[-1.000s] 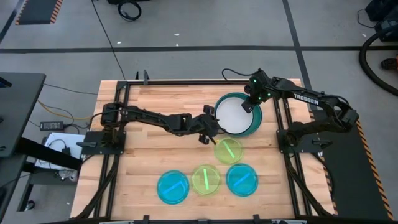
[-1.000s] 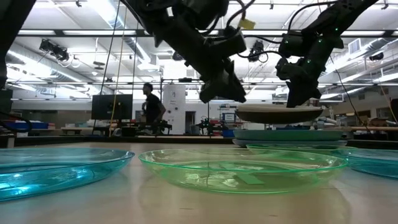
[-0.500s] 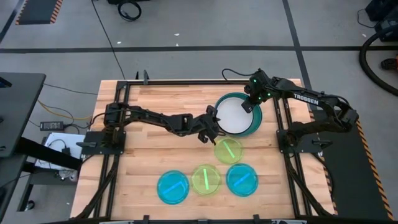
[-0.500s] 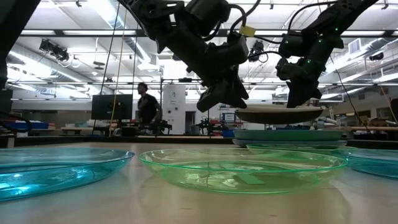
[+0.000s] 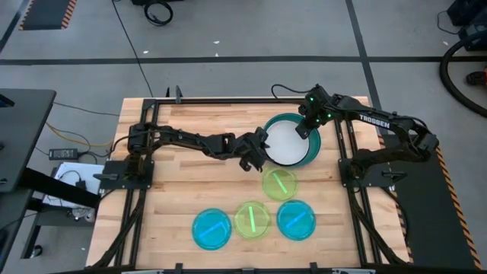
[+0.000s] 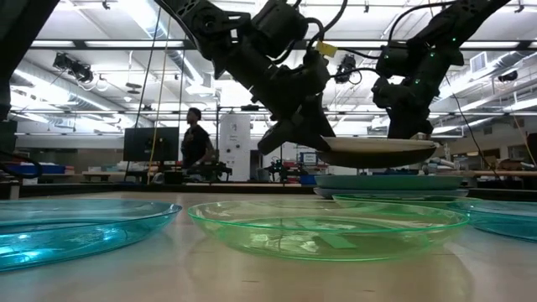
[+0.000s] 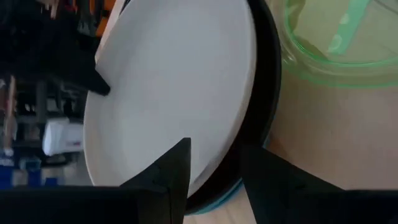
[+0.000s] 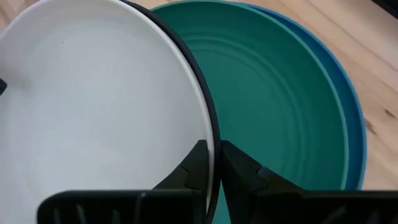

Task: Stack plastic plates
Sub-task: Adjust the stacked plates

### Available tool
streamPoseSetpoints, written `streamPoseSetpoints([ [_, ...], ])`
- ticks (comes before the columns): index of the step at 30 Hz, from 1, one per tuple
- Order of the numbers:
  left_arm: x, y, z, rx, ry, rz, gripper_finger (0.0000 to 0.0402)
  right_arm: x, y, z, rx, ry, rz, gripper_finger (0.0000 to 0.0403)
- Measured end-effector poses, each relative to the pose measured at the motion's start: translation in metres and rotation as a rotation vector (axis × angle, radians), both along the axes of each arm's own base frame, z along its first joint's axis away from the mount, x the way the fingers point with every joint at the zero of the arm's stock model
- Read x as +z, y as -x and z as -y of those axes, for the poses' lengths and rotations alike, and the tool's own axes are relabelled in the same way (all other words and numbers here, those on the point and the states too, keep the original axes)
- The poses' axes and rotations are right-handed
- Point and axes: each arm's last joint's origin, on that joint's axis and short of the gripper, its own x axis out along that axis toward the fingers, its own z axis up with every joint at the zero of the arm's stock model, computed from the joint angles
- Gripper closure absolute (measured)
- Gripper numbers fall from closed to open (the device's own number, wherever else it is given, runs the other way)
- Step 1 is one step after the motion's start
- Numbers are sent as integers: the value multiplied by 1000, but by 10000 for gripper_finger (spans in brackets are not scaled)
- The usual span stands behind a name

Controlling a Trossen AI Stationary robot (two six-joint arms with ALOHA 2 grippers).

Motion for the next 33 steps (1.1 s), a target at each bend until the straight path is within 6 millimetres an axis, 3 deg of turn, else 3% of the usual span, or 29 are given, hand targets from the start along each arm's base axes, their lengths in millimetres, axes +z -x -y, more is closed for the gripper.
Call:
streamPoseSetpoints([
  [10,3,0,-15,-49,-78,3,260,0,0,0,15,-5,10,364],
  [24,5,-1,-18,-76,-59,33,260,0,2,2,20,-23,28,364],
  [33,0,-6,-26,27,-12,103,260,0,4,5,-48,49,-43,364],
])
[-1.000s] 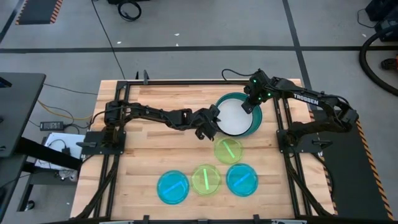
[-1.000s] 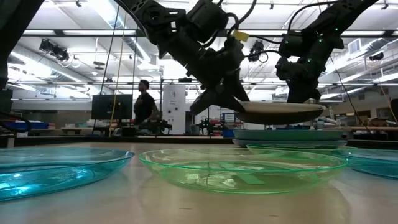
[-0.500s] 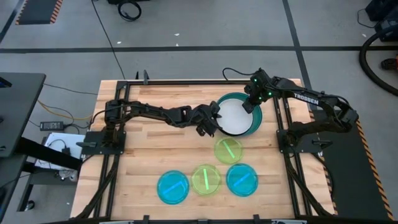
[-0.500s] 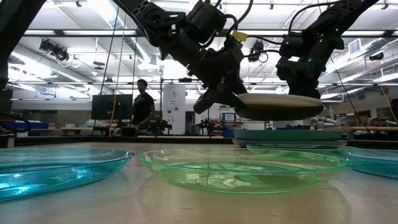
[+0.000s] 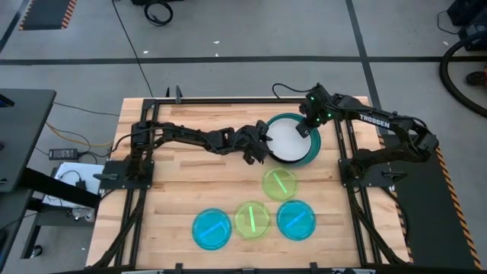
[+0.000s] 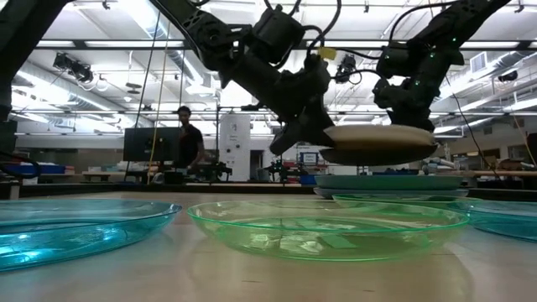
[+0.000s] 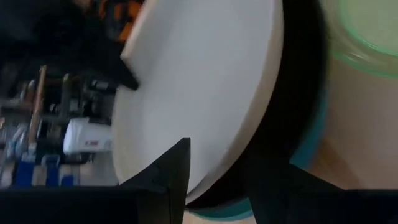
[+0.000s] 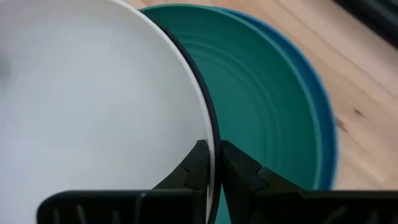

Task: Stack plastic plates
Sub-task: Adjust the stacked plates

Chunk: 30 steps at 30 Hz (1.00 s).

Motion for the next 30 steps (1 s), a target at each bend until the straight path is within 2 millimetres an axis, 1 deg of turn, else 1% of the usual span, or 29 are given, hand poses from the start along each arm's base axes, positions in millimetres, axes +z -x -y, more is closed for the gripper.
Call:
streamPoseSetpoints([
  [4,6,1,1,35,28,35,249,0,0,0,-5,2,-1,364],
  [10,9,-1,8,50,40,27,198,0,1,1,-13,3,-6,364],
  [14,12,1,20,120,-16,5,180,0,1,1,-28,21,-25,364],
  [17,15,5,33,132,-41,-39,180,0,3,2,-44,34,-40,364],
  [20,15,9,47,131,-15,-75,187,-1,4,4,-75,52,-62,364],
  [23,21,13,60,140,41,-72,197,-1,6,5,-98,63,-76,364],
  [25,21,16,70,148,94,-81,202,-1,6,5,-111,74,-90,364],
  [30,13,26,99,146,216,-172,209,-1,7,6,-130,83,-109,363],
])
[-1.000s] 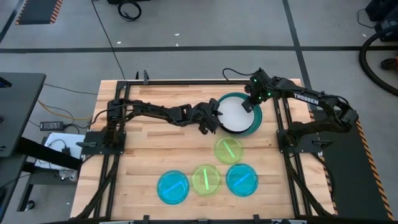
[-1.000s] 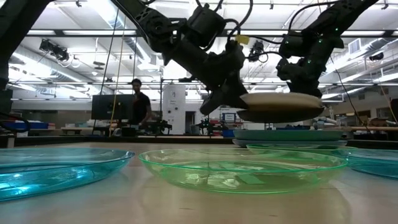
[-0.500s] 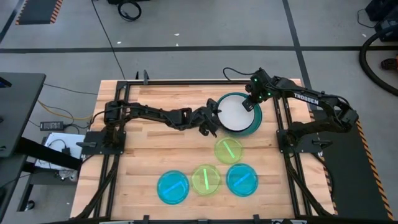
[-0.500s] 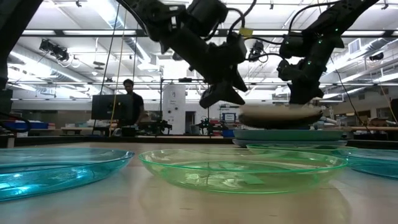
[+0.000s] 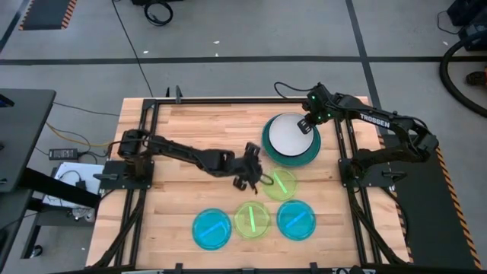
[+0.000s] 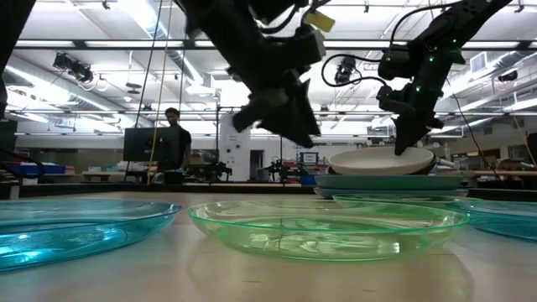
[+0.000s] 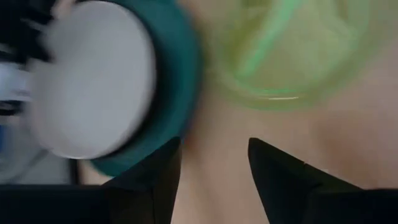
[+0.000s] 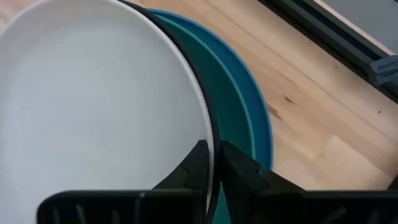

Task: Stack plastic plates
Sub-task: Adjust the stacked plates, then stack the left blue transparent plate on the white plate

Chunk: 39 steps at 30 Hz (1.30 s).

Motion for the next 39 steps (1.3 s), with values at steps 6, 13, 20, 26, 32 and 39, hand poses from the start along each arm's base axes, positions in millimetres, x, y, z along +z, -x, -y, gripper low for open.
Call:
streamPoseSetpoints([
  [6,-10,16,34,14,111,-117,209,-1,1,0,-9,5,-23,340],
  [13,-11,33,62,48,179,-193,209,-1,2,0,-14,27,-52,281],
  [20,-4,39,71,98,361,-199,209,12,-4,-8,27,23,-29,251],
  [26,-7,40,68,215,529,-219,210,14,-27,-32,178,75,74,253],
  [32,-8,43,71,280,605,-248,210,3,-52,-69,380,104,162,254],
  [39,-10,46,74,335,750,-326,210,0,-64,-107,533,79,181,254],
])
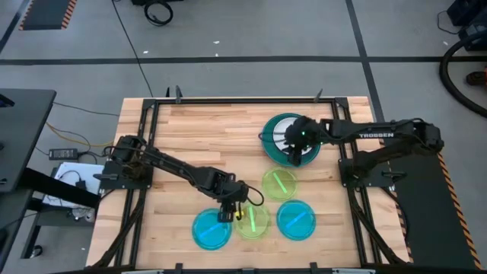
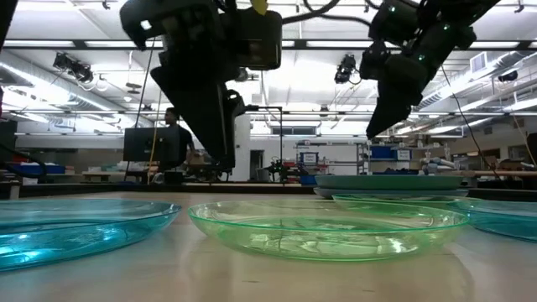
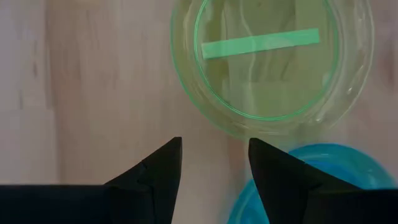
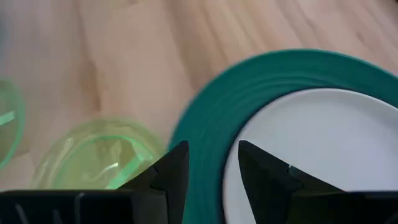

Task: Stack plastic plates
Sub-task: Stack the left blue transparent plate on the white plate

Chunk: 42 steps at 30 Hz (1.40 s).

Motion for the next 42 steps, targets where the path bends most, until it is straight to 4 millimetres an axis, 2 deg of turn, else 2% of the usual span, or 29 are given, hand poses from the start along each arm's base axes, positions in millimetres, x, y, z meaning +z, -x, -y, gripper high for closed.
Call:
streamPoseSetpoints([
  [7,-3,11,9,4,43,-109,210,0,-5,-31,68,45,-7,254],
  [12,-5,20,16,-7,136,-221,210,0,-7,-49,58,70,-2,254],
  [15,-4,24,27,32,179,-250,210,0,-6,-60,26,119,5,254],
  [20,-5,37,56,59,193,-286,210,-6,-7,-76,-27,250,98,254],
  [24,0,46,79,87,150,-262,210,-14,-9,-82,-9,277,211,254],
  [34,48,51,140,216,3,60,210,-19,-8,-83,2,286,229,254],
  [37,51,49,158,242,-31,93,210,-19,-8,-84,5,283,230,254],
  [42,44,40,186,263,-82,49,210,-19,-6,-90,31,280,230,254],
])
